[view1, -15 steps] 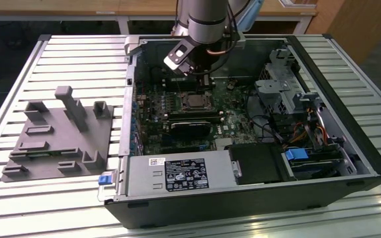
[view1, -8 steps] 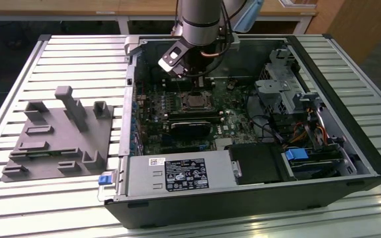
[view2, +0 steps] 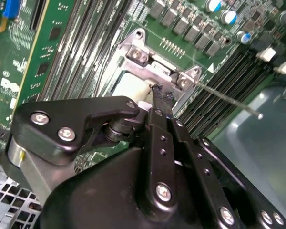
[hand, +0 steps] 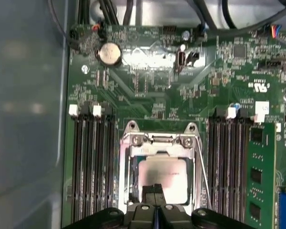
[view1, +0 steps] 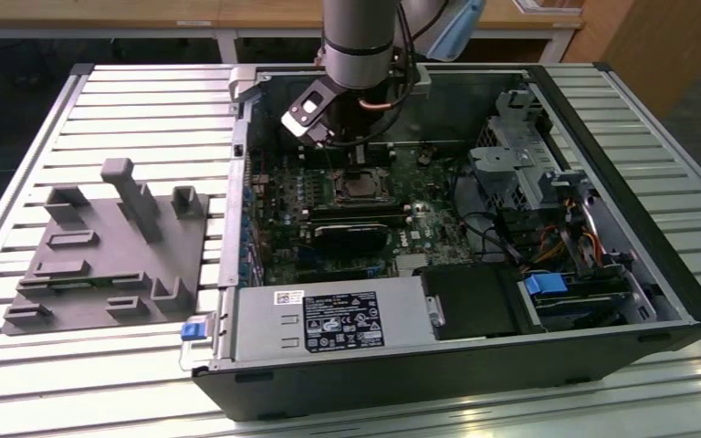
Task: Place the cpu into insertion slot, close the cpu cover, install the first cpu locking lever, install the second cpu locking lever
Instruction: 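Close the cpu cover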
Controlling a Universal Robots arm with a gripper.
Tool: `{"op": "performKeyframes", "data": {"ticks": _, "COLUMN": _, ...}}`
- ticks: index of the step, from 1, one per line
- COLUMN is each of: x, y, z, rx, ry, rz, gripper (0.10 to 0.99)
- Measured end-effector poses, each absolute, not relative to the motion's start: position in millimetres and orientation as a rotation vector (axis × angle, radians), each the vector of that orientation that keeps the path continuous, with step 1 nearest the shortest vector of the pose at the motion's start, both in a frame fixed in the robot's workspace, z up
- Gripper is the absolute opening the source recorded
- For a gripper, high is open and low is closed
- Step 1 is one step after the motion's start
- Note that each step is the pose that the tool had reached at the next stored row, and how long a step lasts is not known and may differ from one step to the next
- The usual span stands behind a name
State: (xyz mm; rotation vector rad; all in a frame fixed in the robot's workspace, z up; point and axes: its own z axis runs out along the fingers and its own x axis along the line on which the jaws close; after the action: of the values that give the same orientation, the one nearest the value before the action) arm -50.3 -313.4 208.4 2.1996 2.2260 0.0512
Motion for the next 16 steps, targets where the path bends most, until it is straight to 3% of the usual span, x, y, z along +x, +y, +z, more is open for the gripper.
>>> {"op": "performKeyframes", "data": {"ticks": 16, "x": -51.8, "y": -313.4, "z": 200.0, "rx": 2.200, "ry": 2.226, "rz": 0.051, "gripper": 0.110}}
